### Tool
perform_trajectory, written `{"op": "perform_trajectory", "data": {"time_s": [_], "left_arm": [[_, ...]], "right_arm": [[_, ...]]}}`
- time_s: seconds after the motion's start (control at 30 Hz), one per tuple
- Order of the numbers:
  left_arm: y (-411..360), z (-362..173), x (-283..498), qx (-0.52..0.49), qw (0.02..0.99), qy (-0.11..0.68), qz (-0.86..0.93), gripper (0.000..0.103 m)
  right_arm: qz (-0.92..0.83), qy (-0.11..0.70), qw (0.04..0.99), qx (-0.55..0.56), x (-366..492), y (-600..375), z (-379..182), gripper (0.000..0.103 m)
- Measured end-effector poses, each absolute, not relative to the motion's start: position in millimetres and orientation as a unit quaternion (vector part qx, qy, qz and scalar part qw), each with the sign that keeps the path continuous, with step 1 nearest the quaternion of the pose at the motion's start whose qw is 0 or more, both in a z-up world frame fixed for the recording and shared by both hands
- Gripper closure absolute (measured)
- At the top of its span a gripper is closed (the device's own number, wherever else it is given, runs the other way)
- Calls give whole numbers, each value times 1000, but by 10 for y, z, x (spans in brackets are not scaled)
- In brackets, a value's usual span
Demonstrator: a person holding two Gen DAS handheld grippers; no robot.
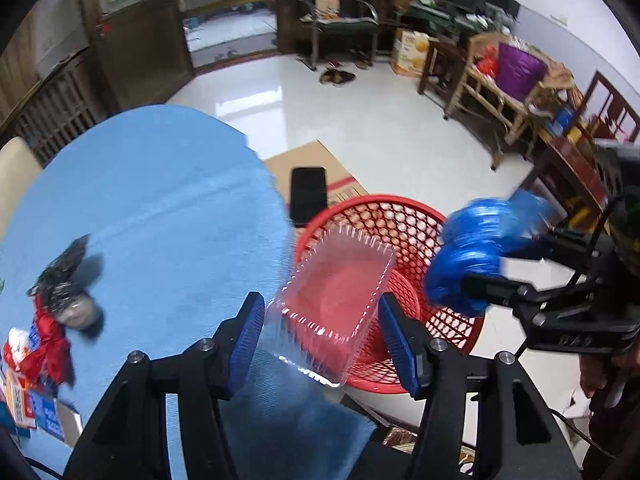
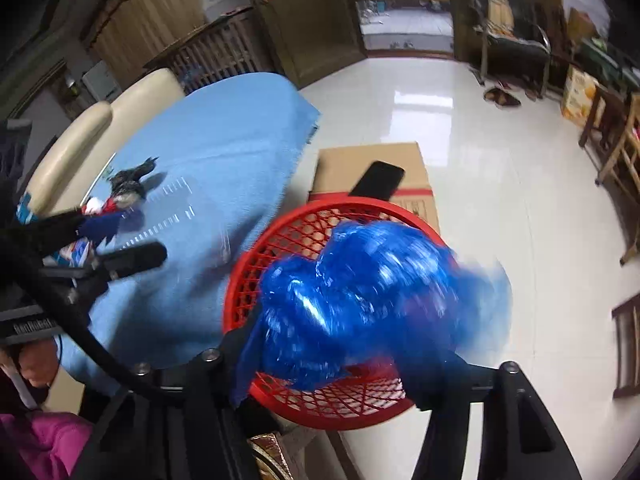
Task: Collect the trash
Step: 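Carry tray and blue bag to the red basket and release both, then move both tools back over the table toward the remaining trash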
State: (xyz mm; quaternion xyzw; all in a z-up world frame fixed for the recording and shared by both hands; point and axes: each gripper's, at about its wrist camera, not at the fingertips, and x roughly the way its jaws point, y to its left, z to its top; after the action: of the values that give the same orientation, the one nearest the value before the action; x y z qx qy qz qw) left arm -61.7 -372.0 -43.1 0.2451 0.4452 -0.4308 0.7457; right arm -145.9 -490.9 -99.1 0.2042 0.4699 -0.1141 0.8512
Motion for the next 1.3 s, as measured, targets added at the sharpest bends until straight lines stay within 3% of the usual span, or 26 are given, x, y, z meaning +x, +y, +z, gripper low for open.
{"op": "perform_trajectory", "data": {"time_s": [0.07,0.37,0.67,0.97,1.3], "left_arm": [[-3775,-478,-635,246,740,452,-432,34],[-3518,-390,-640,241,758,443,-412,33],[-2930,34,-633,255,830,371,-330,33],[-2321,268,-442,216,867,355,-275,31],[-1349,-24,-209,163,881,395,-203,30]], "right_arm": [[-109,462,849,233,-1529,-4980,-961,35],[-113,413,859,282,-1547,-5131,-1014,31],[-78,398,881,246,-1243,-4715,-793,32],[-35,401,894,199,-909,-4175,-531,31],[8,416,896,155,-537,-3594,-403,32]]}}
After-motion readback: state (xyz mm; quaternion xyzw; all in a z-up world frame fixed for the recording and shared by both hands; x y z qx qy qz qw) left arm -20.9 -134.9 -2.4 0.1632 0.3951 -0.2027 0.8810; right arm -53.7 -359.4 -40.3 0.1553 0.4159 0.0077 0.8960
